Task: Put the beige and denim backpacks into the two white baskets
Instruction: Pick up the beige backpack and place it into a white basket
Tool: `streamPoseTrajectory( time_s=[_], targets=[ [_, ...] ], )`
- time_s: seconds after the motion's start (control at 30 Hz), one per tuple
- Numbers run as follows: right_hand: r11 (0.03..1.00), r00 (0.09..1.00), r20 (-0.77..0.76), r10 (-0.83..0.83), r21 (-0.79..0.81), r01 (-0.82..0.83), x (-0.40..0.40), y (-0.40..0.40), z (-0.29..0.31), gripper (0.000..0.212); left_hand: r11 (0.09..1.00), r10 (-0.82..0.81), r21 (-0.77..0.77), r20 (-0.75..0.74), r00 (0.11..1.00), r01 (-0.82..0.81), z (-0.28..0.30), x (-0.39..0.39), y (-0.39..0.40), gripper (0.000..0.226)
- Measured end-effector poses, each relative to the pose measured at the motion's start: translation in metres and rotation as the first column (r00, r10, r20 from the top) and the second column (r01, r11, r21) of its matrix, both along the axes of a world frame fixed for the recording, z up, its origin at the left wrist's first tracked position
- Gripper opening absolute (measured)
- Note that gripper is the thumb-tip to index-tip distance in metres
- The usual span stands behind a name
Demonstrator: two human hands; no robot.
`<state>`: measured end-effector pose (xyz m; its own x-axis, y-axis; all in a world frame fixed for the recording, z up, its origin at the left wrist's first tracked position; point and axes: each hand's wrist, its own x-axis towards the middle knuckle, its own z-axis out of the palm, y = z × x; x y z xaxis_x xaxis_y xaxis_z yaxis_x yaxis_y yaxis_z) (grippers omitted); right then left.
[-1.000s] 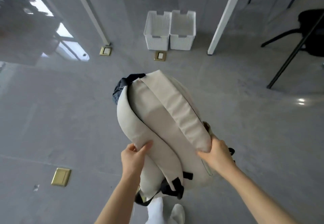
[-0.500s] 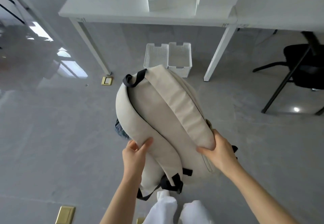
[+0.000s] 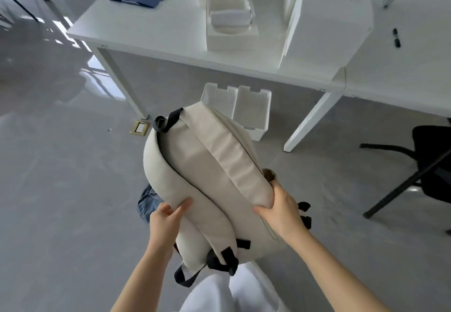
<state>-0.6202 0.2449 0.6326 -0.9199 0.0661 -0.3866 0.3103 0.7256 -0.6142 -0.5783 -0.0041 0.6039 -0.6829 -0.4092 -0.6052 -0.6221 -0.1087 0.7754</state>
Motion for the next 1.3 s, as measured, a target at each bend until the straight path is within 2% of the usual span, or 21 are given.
streamPoseTrajectory(
  time_s=[0.07,0.2,0.23,0.4,0.5,0.6,0.7,0.77,0.9,1.03,1.13,1.3],
  targets=[
    [0.998,0.999,-0.02,0.05,0.025,-0.049,-0.042,-0.001,-0.005,0.062,0.999,0.043,-0.016,0.001,0.999,-0.043,-0.007,-0.031,0.002,0.033],
    [0.986,0.986,-0.02,0.165,0.044,-0.164,-0.128,-0.012,-0.02,0.061,0.988,0.154,-0.026,0.02,0.988,-0.153,-0.025,-0.087,-0.004,0.069],
    [0.98,0.981,-0.007,0.194,0.047,-0.194,-0.15,-0.017,-0.025,0.059,0.982,0.19,-0.016,0.03,0.981,-0.19,-0.03,-0.101,-0.007,0.07],
    [0.931,0.938,0.047,0.344,0.115,-0.347,-0.242,-0.046,-0.054,0.052,0.947,0.32,0.007,0.047,0.946,-0.321,-0.049,-0.162,-0.019,0.038],
    [0.909,0.924,0.084,0.373,0.166,-0.382,-0.291,-0.065,-0.074,0.047,0.925,0.376,0.042,0.064,0.925,-0.379,-0.066,-0.205,-0.027,0.033],
    [0.874,0.901,0.083,0.426,0.22,-0.433,-0.343,-0.088,-0.103,0.049,0.897,0.432,0.074,0.057,0.9,-0.435,-0.098,-0.246,-0.036,0.033],
    [0.874,0.898,0.103,0.427,0.207,-0.439,-0.382,-0.106,-0.135,0.053,0.864,0.488,0.118,0.045,0.872,-0.49,-0.127,-0.278,-0.039,0.041],
    [0.893,0.909,0.12,0.399,0.173,-0.415,-0.406,-0.114,-0.162,0.057,0.854,0.496,0.15,0.054,0.867,-0.498,-0.151,-0.298,-0.042,0.039],
    [0.939,0.934,0.18,0.309,0.099,-0.329,-0.458,-0.128,-0.228,0.065,0.896,0.419,0.127,0.08,0.904,-0.427,-0.214,-0.341,-0.047,0.053],
    [0.959,0.954,0.167,0.25,0.093,-0.268,-0.511,-0.136,-0.293,0.061,0.908,0.393,0.16,0.003,0.92,-0.388,-0.271,-0.393,-0.042,0.049],
    [0.967,0.959,0.14,0.246,0.035,-0.253,-0.554,-0.142,-0.336,0.061,0.908,0.413,0.106,-0.048,0.91,-0.406,-0.315,-0.436,-0.045,0.055],
    [0.964,0.969,0.096,0.227,-0.162,-0.209,-0.627,-0.163,-0.379,0.06,0.839,0.533,-0.045,-0.132,0.836,-0.542,-0.353,-0.51,-0.063,0.05]
  ],
)
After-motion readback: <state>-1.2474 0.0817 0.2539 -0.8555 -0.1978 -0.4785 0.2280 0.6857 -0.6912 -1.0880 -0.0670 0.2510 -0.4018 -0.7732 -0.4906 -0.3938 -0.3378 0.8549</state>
